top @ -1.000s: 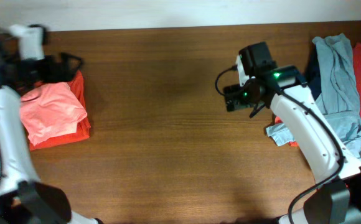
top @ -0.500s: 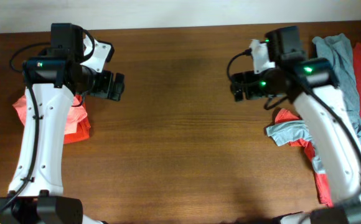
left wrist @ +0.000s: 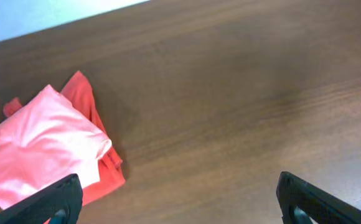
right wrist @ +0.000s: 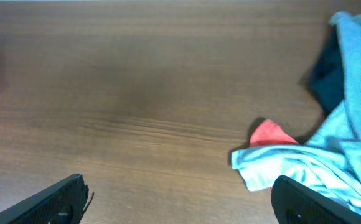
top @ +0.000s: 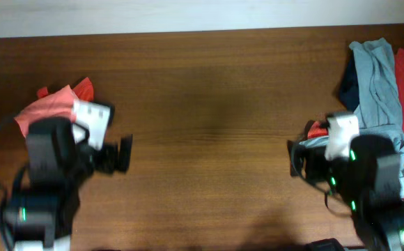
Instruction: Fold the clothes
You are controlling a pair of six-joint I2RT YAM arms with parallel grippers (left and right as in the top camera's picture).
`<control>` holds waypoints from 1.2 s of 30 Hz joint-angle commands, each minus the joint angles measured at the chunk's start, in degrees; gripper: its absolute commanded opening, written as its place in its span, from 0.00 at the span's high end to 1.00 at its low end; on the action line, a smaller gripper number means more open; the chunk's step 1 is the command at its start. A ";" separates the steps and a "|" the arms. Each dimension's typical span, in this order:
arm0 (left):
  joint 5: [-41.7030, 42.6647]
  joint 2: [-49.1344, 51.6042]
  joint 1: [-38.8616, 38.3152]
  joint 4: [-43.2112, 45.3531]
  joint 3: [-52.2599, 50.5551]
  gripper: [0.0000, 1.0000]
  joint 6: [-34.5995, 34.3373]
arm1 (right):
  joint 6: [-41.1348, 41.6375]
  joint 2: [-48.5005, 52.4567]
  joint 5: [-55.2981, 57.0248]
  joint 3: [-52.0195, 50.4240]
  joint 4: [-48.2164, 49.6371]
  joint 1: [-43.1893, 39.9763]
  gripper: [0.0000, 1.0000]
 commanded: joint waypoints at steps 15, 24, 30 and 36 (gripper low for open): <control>0.20 -15.39 0.09 1.84 -9.81 0.01 -1.36 | 0.87 -12.11 2.95 -4.70 -5.64 -0.11 0.01; 0.22 -15.39 0.09 1.84 -9.81 0.01 -1.36 | 0.85 -13.35 2.95 -4.70 -5.90 -0.11 0.01; 0.20 -15.39 0.09 1.84 -9.81 0.01 -1.38 | -1.75 -19.08 3.58 -6.69 -5.81 -0.22 0.01; 0.20 -15.39 0.09 1.81 -9.81 0.01 -1.36 | -1.73 -35.60 4.00 -23.69 5.68 -0.37 0.01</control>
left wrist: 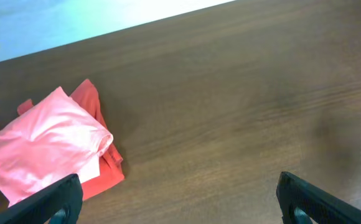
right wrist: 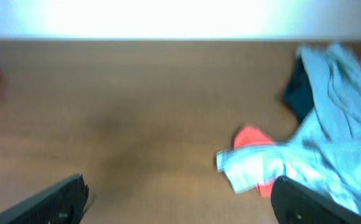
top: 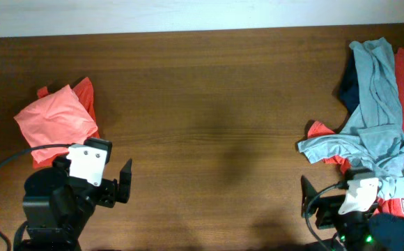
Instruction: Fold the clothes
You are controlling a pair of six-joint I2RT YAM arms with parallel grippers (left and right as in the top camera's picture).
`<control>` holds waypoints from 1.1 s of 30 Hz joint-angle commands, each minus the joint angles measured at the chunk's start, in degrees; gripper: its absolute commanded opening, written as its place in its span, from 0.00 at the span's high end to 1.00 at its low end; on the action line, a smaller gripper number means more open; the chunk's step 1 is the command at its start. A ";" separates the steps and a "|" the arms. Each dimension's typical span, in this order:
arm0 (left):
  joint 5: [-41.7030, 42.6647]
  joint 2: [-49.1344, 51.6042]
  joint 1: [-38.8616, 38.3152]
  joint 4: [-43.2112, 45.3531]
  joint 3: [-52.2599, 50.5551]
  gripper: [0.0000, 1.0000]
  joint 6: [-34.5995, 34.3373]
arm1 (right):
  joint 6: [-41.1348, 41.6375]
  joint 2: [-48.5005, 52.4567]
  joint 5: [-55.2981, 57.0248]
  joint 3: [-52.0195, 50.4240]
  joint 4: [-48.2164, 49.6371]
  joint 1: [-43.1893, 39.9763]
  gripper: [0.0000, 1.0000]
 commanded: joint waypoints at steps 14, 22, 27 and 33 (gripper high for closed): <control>0.20 -0.31 0.09 0.17 -0.48 0.01 -0.52 | 0.22 -11.41 -2.32 -41.75 53.70 -9.16 0.01; 0.20 -0.31 0.09 0.17 -0.48 0.01 -0.52 | 0.22 -11.32 -2.10 -41.66 48.50 -9.09 0.01; 0.20 -0.31 0.09 0.17 -0.48 0.01 -0.52 | 0.20 -11.32 -2.10 -41.66 48.50 -9.09 0.01; 0.20 -0.31 0.09 0.17 -0.48 0.01 -0.52 | 0.20 -11.32 -2.10 -41.66 48.50 -9.09 0.01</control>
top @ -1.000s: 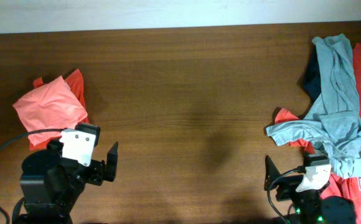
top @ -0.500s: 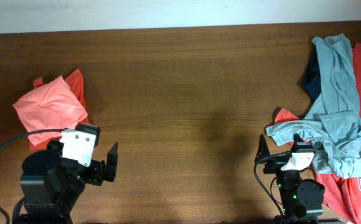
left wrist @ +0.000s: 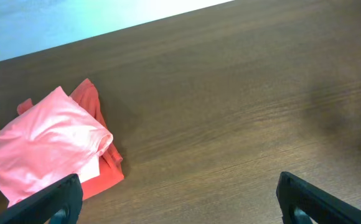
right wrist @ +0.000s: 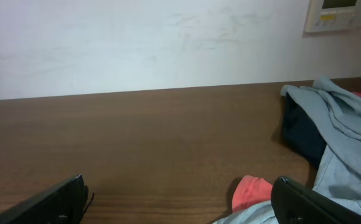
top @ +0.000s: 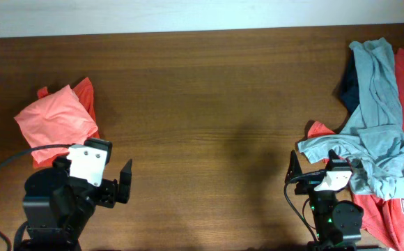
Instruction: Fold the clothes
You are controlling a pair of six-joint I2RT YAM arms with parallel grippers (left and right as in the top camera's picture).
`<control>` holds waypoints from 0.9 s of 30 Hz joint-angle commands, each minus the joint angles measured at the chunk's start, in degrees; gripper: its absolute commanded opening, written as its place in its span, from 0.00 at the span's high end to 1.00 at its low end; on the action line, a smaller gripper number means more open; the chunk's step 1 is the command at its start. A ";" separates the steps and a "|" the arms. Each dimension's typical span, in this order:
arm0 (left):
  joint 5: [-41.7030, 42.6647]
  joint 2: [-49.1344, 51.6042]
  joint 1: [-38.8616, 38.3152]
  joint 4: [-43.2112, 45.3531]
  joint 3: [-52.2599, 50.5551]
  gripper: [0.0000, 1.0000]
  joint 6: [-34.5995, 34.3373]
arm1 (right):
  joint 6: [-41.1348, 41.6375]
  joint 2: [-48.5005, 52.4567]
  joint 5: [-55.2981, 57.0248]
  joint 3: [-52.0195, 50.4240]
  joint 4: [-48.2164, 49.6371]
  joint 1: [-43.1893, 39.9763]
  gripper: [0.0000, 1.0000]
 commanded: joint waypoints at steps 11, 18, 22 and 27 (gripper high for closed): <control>0.20 -3.21 0.09 0.15 -1.64 0.01 -0.52 | 0.26 -0.48 -0.33 -0.28 -0.33 -0.42 0.01; -1.42 -12.76 0.09 2.25 -14.27 0.01 -0.52 | 0.28 -0.48 -0.33 -0.28 -0.33 -0.42 0.01; -1.22 -21.24 0.09 13.57 -28.00 0.01 -0.52 | 0.26 -0.48 -0.33 -0.28 -0.33 -0.42 0.01; -1.31 -30.01 0.09 31.58 -42.60 0.01 -0.52 | 0.28 -0.48 -0.33 -0.28 -0.33 -0.42 0.01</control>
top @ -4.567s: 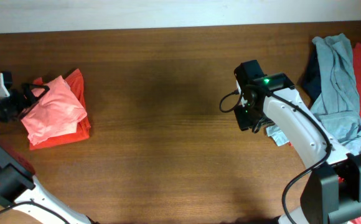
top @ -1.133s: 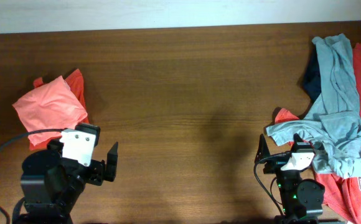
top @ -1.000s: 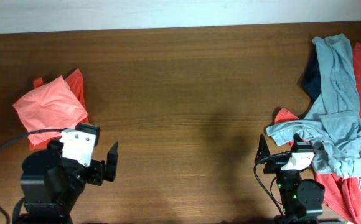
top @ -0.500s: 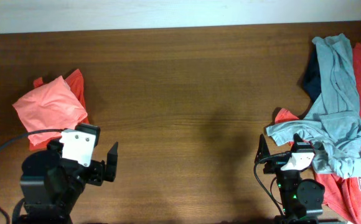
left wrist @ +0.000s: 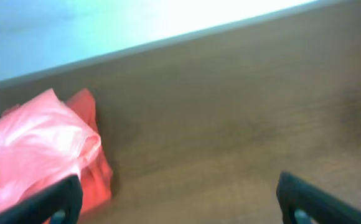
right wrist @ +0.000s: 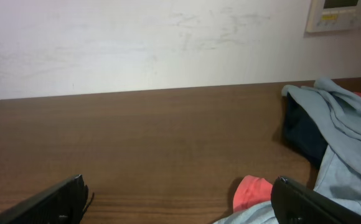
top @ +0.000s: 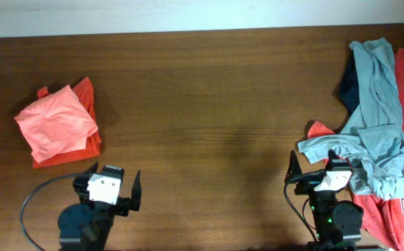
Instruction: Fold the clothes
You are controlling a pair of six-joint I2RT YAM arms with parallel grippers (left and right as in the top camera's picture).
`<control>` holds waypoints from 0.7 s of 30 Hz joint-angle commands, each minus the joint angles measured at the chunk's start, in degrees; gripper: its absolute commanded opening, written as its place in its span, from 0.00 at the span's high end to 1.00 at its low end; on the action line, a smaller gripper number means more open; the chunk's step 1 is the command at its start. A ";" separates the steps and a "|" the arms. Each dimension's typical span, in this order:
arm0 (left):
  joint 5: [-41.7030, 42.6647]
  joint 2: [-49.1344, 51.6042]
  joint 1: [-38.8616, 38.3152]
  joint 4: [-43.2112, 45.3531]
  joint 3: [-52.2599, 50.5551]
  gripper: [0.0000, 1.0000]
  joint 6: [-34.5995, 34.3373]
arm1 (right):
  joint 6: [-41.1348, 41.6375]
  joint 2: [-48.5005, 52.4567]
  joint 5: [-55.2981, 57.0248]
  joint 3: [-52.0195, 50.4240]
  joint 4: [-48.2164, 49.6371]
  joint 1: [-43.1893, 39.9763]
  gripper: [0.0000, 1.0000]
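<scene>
A folded coral-pink garment (top: 57, 125) lies at the table's left, seen again in the left wrist view (left wrist: 37, 149). At the right edge is an unfolded heap: a grey shirt (top: 376, 104) draped over a navy piece (top: 347, 87) and a red printed shirt. My left gripper (top: 111, 184) stands open near the front edge, below the folded garment, holding nothing (left wrist: 177, 205). The right gripper (top: 312, 166) is open too, just left of the heap's grey sleeve, with bare wood between its fingers (right wrist: 177, 202).
The brown wooden table (top: 209, 104) spans the view, with a pale wall behind it (right wrist: 143, 43). A red corner of cloth (right wrist: 252, 193) pokes out beside the right fingertip. A black cable (top: 38, 195) loops by the left arm.
My left arm has drawn back and dropped low at the front edge, so its camera looks flatter across the table. The right arm and the clothes are as they were.
First my left gripper hovered open beside the folded coral garment and my right one open at the heap's edge. Then both stood back near the front edge. The right arm settled low and level, and now the left is low as well.
</scene>
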 commanded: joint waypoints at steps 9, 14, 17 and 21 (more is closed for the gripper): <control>-0.39 -10.73 0.52 23.63 -19.37 0.01 -0.33 | 0.24 -0.48 -0.09 -0.28 -0.33 -0.42 0.01; -0.42 -10.73 0.52 23.69 -19.37 0.01 -0.33 | 0.24 -0.48 -0.11 -0.28 -0.33 -0.42 0.01; -0.42 -10.73 0.52 23.69 -19.37 0.01 -0.33 | 0.24 -0.48 -0.11 -0.28 -0.33 -0.42 0.01; -0.42 -10.73 0.52 23.71 -19.37 0.01 -0.33 | 0.24 -0.48 -0.09 -0.28 -0.33 -0.42 0.01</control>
